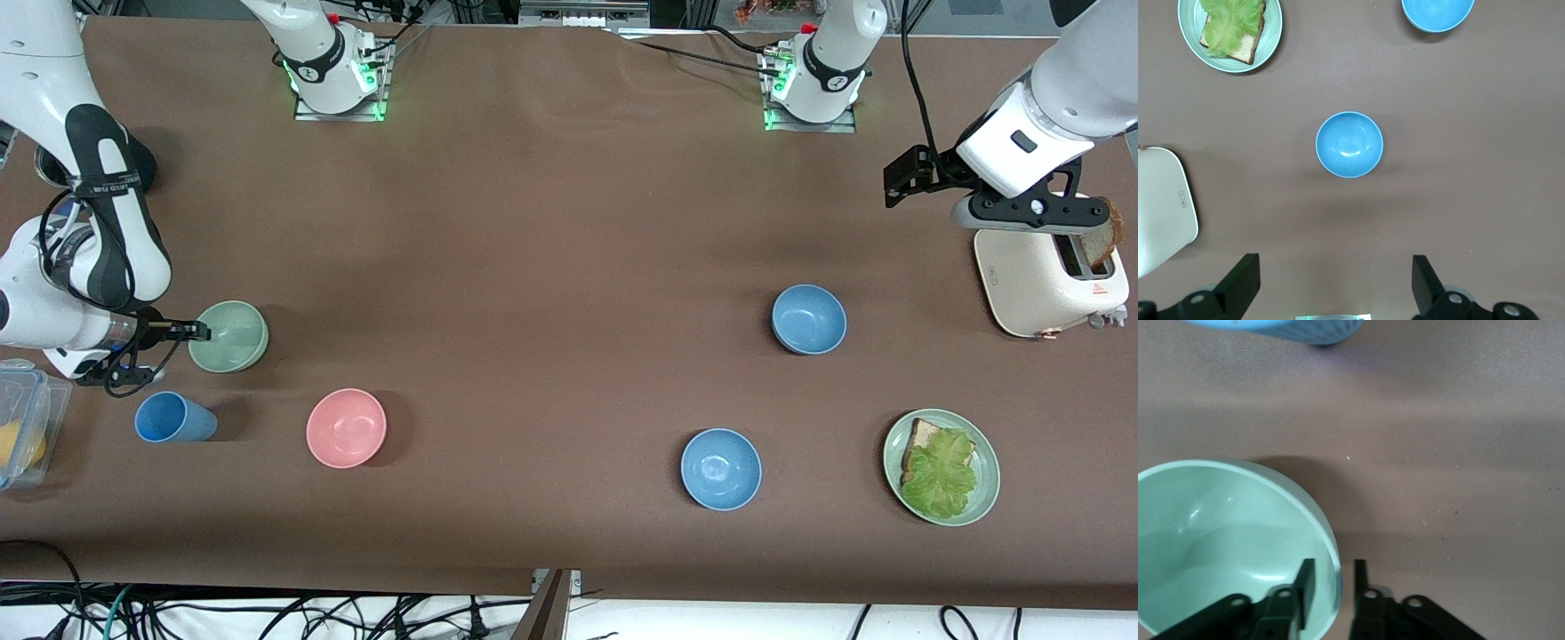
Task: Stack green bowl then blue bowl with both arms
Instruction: 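Close the right gripper on the green bowl rim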
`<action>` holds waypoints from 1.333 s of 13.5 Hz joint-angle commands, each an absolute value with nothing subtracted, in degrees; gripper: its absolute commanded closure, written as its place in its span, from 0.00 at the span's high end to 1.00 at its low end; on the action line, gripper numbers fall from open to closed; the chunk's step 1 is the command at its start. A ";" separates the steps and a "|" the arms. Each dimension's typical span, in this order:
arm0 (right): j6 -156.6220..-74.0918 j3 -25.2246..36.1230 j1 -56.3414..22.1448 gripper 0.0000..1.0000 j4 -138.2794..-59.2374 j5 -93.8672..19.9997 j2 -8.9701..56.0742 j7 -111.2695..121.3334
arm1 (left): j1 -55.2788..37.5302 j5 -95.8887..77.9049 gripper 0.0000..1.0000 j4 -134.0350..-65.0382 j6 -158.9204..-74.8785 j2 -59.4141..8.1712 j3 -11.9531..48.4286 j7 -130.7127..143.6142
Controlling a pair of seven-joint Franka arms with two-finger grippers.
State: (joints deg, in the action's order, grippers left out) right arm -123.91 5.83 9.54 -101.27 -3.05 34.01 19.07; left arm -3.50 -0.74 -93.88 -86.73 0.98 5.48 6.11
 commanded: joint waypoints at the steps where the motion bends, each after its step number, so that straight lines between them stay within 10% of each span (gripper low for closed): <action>1: -124.19 5.01 10.20 0.00 -102.04 -3.96 33.31 20.74 | -3.34 -0.62 1.00 -92.72 -85.69 0.88 5.71 6.42; 10: -116.02 0.89 9.76 0.00 -100.46 -10.89 29.80 19.25 | -3.34 -0.62 1.00 -92.72 -85.69 0.97 5.71 6.42; 18: -111.45 -15.80 7.75 0.00 -100.63 -10.55 26.19 -10.14 | -3.34 -0.62 1.00 -92.72 -85.69 0.97 5.80 6.42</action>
State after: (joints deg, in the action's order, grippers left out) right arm -112.00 -12.85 8.54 -99.84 -10.23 27.15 -2.68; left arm -3.50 -0.74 -93.88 -86.73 0.98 5.52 6.11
